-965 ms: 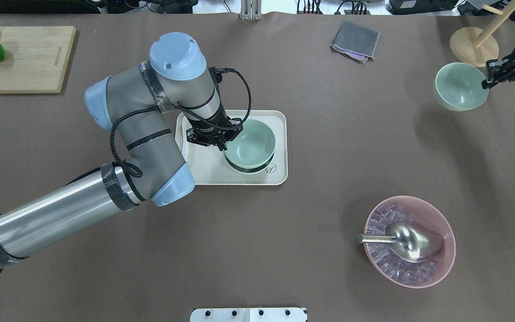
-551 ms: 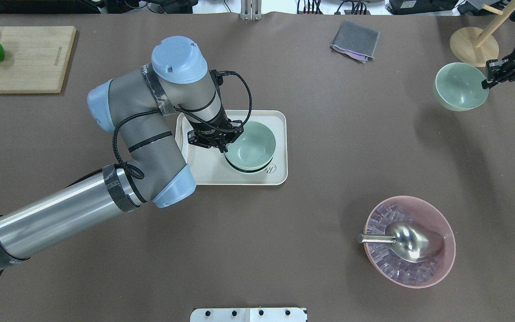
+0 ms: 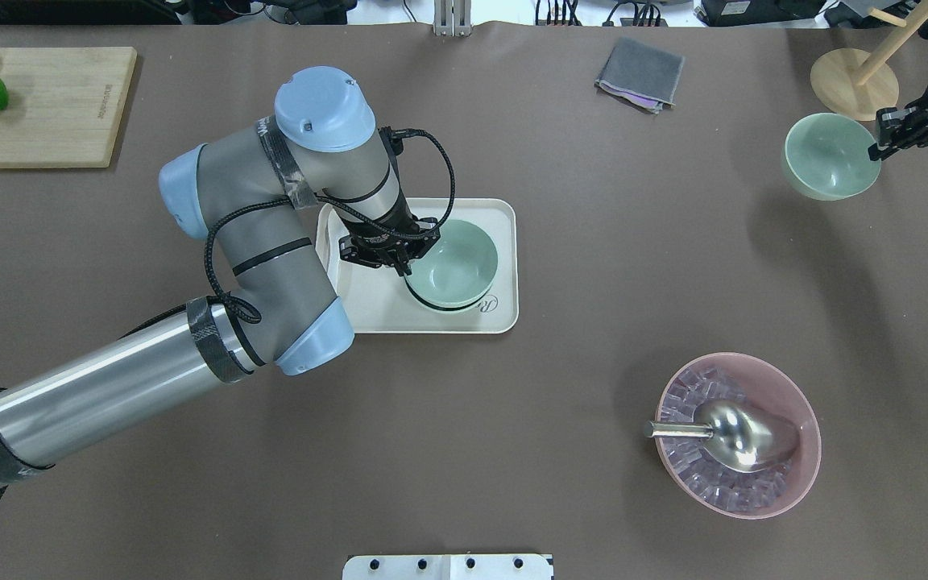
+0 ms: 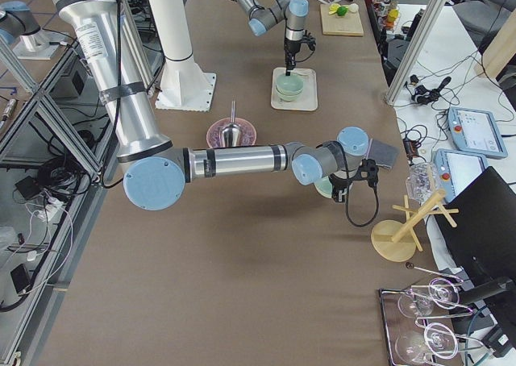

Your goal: Stack green bowls together

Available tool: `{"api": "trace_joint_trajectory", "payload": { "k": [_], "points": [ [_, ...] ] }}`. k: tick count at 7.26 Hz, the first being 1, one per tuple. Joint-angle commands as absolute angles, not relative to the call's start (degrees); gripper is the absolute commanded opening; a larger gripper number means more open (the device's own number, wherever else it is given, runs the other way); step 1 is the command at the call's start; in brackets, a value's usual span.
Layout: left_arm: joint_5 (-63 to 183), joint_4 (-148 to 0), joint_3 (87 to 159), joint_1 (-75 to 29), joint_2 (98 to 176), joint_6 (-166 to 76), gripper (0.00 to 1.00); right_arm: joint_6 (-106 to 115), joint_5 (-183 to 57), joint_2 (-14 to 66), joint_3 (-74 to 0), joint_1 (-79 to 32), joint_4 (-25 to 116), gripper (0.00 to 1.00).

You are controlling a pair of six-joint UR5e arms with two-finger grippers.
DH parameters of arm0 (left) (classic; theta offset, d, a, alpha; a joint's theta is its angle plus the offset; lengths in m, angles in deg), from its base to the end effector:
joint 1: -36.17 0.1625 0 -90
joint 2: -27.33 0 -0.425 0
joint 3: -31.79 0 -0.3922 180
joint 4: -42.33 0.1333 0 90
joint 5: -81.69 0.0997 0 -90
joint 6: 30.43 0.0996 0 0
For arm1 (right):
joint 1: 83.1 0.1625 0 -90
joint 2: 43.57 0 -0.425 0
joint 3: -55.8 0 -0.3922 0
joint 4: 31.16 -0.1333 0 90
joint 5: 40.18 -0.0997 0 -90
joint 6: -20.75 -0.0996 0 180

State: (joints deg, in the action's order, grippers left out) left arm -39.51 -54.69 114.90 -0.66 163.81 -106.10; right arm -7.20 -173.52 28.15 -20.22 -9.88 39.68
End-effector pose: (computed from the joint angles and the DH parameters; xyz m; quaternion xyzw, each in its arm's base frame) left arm 0.5440 -0.5095 0.1913 -0.0582 0.4503 -0.0682 0.8883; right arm -0.1239 -0.6360 0.5634 0.0371 -0.4062 0.0138 0.9129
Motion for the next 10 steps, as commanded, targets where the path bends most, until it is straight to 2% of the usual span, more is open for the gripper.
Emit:
{"api": "trace_joint_trajectory", "payload": {
  "k": [1, 10],
  "points": [
    [-39.5, -54.7, 114.7, -0.7, 163.7, -106.1, 0.0, -7.2, -173.5, 28.2, -20.2, -9.9, 39.7, 0.0],
    [-38.3, -56.0, 114.0, -0.6, 163.8, -106.9, 0.0, -7.2, -173.5, 28.2, -20.1, -9.9, 39.7, 0.0]
  ]
}}
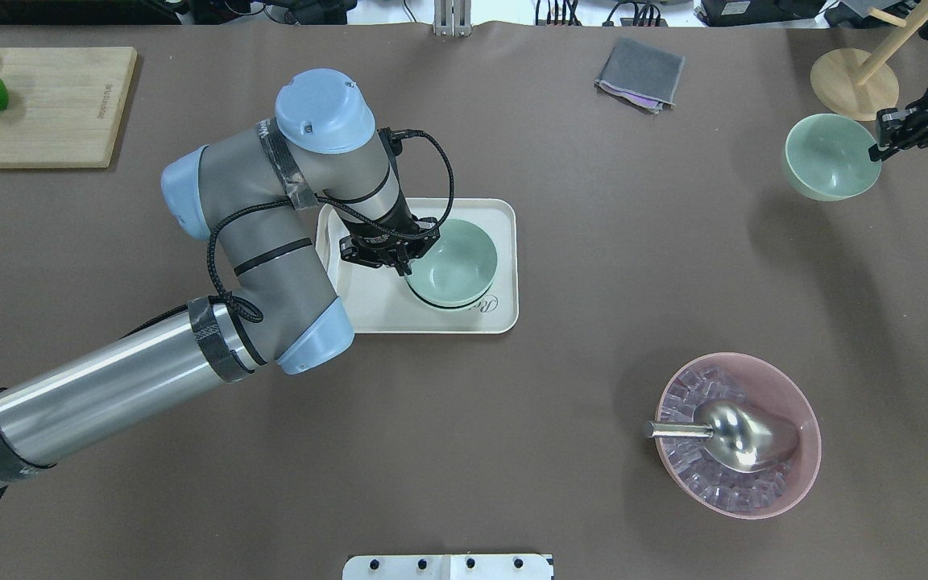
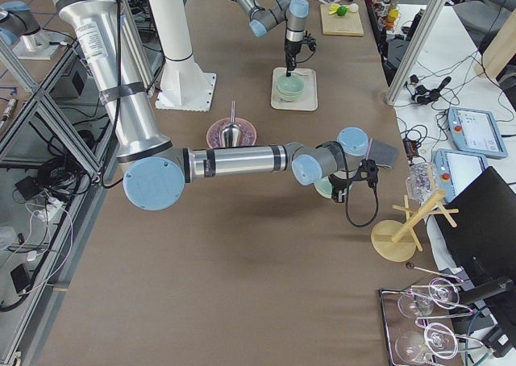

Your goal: Stack green bowls together

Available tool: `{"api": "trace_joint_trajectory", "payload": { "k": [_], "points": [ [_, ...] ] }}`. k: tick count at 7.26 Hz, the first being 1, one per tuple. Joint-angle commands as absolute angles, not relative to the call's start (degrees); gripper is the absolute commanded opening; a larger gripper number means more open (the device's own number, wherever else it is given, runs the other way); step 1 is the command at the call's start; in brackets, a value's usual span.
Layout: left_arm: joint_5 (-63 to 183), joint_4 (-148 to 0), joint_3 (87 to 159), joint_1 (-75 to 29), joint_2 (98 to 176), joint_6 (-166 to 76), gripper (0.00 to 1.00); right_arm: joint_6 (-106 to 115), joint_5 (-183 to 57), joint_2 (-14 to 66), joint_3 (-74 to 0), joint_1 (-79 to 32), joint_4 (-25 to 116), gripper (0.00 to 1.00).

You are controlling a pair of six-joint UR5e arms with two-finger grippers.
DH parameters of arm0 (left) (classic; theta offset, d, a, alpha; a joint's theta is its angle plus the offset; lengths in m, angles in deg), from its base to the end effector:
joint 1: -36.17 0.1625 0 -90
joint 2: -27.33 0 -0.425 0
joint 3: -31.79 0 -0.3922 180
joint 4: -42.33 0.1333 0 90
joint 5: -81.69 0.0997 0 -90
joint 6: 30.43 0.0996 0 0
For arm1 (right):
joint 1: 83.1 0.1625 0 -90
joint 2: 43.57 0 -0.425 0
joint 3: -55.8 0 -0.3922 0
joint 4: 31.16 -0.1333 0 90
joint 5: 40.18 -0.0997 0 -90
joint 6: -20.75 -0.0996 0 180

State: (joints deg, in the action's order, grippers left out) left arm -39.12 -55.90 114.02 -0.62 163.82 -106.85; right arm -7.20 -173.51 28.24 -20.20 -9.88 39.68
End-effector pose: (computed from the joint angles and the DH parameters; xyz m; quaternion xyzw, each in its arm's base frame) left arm 0.5472 -0.5119 0.1953 -0.0571 0.4512 -0.0742 0.8875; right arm -0.1238 -0.6354 0.5646 0.0364 -0.4059 0.0142 0.9131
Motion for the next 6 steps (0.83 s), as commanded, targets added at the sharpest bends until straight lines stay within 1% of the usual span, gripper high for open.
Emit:
{"api": "trace_joint_trajectory", "payload": {
  "k": [1, 6],
  "points": [
    [-37.9, -56.3, 113.8, -0.5, 163.8, -106.9, 0.0, -7.2, -173.4, 28.2, -20.1, -9.9, 39.7, 0.0],
    [-37.9, -57.1, 113.3, -0.4, 163.8, -107.1, 0.0, -7.2, -173.4, 28.2, -20.1, -9.9, 39.7, 0.0]
  ]
}}
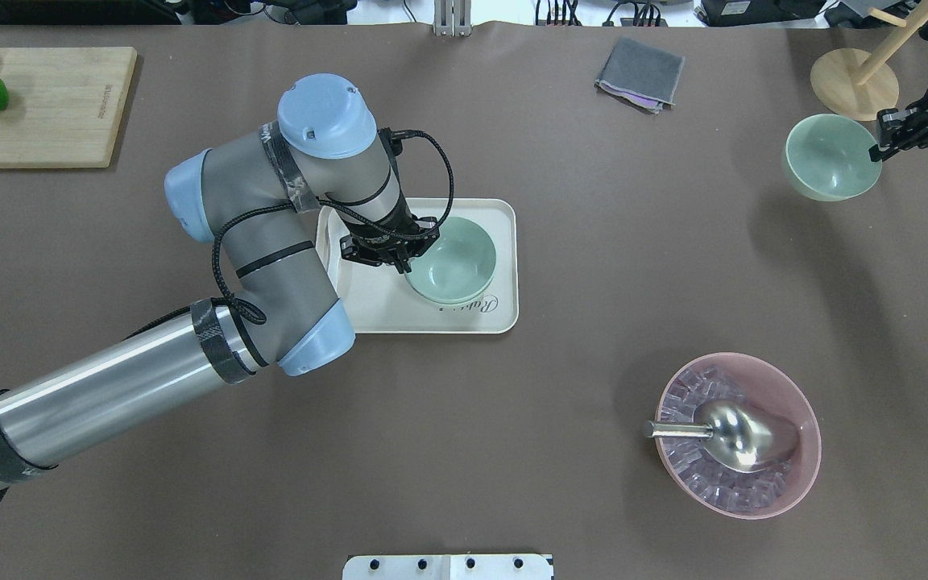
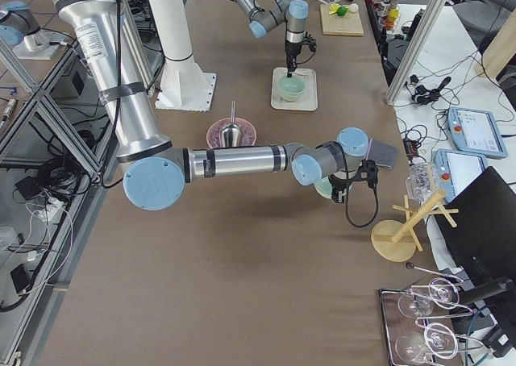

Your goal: Stack green bowls together

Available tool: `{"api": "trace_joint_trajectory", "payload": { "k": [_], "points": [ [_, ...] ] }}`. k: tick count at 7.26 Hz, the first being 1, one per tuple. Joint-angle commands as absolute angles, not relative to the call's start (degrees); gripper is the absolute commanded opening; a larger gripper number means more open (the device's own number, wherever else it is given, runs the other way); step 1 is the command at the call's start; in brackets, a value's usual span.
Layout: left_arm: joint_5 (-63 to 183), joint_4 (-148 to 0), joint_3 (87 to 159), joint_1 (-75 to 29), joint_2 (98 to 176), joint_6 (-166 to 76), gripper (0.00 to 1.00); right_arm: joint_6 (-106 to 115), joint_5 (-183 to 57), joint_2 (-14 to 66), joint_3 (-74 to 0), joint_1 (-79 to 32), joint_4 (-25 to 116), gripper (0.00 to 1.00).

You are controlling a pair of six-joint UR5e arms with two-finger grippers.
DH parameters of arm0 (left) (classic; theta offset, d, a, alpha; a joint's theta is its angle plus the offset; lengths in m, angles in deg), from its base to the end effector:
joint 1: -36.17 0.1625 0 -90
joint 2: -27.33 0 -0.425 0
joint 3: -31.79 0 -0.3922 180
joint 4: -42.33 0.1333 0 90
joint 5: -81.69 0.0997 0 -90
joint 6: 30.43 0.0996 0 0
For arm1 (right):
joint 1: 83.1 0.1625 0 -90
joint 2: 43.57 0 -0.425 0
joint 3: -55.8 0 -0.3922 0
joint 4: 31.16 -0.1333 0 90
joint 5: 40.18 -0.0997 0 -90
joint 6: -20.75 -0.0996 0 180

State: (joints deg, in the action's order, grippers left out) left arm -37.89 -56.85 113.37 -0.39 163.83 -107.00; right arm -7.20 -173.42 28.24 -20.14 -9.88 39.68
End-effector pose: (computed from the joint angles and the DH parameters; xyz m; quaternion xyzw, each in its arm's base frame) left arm 0.5509 -0.5133 0.1987 -0.0482 0.4501 -0.0773 0.8883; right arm -0.1237 -0.6355 0.5652 0.0362 -0.4051 0.0146 0.9134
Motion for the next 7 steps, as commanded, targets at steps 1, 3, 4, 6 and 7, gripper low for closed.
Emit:
{"api": "trace_joint_trajectory", "payload": {
  "k": [1, 3, 4, 6, 7],
  "points": [
    [-37.9, -57.2, 113.4, -0.4, 163.8, -107.9, 0.46, -7.2, -173.4, 28.2, -20.1, -9.9, 39.7, 0.0],
    [-35.2, -59.2, 113.8, -0.2, 163.5, -108.2, 0.98, -7.2, -173.5, 28.2, -20.1, -9.9, 39.7, 0.0],
    [-35.4, -58.9, 114.9, -0.3, 163.4, -108.2, 0.98, -7.2, -174.0, 27.9, -20.5, -9.9, 40.0, 0.0],
    [-35.6, -57.4, 118.2, -2.0, 162.8, -108.0, 0.98, -7.3, -176.9, 27.2, -26.0, -9.3, 45.7, 0.0],
    [-35.5, -53.9, 121.6, -3.4, 161.3, -107.2, 0.98, -7.3, -178.2, 26.5, -31.6, -8.9, 52.4, 0.0]
  ]
}}
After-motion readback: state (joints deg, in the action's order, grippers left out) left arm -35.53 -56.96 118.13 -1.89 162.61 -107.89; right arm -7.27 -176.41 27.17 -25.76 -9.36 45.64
